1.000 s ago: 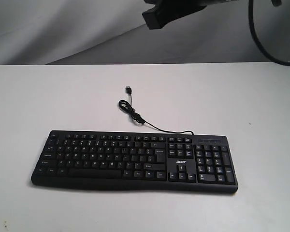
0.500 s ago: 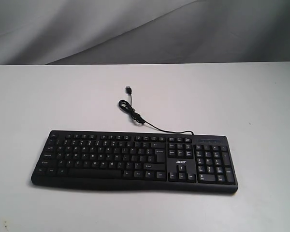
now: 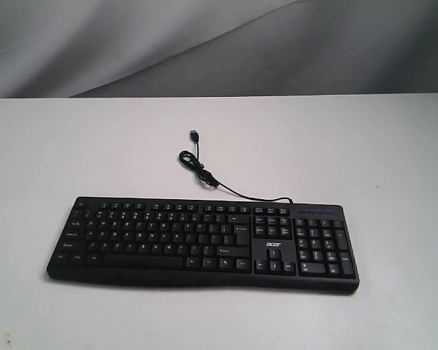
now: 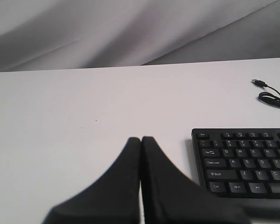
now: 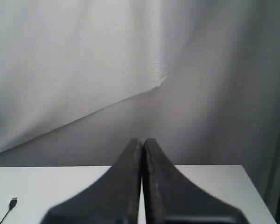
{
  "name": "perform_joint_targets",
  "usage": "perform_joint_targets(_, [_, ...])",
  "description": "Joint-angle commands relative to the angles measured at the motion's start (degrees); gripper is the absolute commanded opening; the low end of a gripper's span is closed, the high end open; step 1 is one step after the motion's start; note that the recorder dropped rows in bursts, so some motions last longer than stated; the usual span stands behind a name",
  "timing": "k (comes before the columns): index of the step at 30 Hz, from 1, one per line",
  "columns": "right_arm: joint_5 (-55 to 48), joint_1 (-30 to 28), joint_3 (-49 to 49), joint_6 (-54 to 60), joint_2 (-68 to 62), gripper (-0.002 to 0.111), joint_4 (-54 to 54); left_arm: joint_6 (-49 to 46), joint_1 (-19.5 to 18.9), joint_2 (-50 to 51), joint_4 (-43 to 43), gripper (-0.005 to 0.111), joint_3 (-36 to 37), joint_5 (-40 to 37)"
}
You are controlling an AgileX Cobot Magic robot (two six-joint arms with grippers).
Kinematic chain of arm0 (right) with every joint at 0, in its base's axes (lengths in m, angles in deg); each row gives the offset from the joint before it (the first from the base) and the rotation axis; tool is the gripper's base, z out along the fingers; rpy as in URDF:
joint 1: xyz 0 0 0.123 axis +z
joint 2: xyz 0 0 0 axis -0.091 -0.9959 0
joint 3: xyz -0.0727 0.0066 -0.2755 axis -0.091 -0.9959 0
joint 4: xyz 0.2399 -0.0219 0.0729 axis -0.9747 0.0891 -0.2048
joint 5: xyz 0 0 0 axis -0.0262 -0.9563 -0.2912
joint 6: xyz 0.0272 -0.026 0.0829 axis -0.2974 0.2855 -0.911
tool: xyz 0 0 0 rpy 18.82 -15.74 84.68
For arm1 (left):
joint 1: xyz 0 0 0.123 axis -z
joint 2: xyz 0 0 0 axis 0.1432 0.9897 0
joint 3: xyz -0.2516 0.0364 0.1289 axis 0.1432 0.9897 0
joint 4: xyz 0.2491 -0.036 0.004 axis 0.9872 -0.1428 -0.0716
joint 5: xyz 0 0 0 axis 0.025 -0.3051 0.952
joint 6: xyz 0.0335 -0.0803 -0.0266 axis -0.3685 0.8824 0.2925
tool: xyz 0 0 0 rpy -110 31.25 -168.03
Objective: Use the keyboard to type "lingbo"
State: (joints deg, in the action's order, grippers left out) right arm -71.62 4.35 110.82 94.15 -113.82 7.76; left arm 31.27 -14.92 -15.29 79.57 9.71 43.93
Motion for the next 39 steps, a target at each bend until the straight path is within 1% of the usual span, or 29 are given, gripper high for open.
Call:
perform_joint_targets(1, [-1.37, -2.44, -7.91, -2.26, 10.98, 0.0, 2.08, 0.12, 0.04, 0.37, -0.21, 0.001, 0.28, 0.34])
perform_joint_targets(5, [-4.06, -2.44, -12.5, -2.63, 17.5, 0.0, 2.08, 0.12, 0.04, 0.37, -0.21, 0.001, 0.28, 0.34])
perform_joint_targets(9, [-6.85, -2.44, -15.67, -4.89, 21.04, 0.0, 2.08, 0.12, 0.04, 0.37, -0.21, 0.001, 0.28, 0.34])
perform_joint_targets(12, [-6.94, -2.44, -18.3, -8.49, 22.78, 0.0, 2.08, 0.12, 0.04, 0.37, -0.21, 0.001, 0.28, 0.34])
perform_joint_targets(17, [-6.94, -2.44, -23.59, -8.5, 24.87, 0.0, 2.8, 0.12, 0.04, 0.37, -0.21, 0.001, 0.28, 0.34])
perform_joint_targets(24, [-5.8, -2.44, -34.06, -8.4, 28.63, 0.0, 6.55, 0.12, 0.04, 0.37, -0.21, 0.001, 0.28, 0.34])
perform_joint_targets(26, [-4.22, -2.44, -34.7, -7.94, 29.97, 0.0, 6.55, 0.12, 0.04, 0.37, -0.21, 0.001, 0.28, 0.34])
perform_joint_targets(28, [-7.42, -2.44, -34.7, -7.94, 30.88, 0.0, 8.08, 0.12, 0.04, 0.37, -0.21, 0.001, 0.28, 0.34])
perform_joint_targets(39, [-7.42, -2.44, -34.7, -7.94, 30.88, 0.0, 7.86, 0.12, 0.04, 0.37, -0.21, 0.001, 0.28, 0.34])
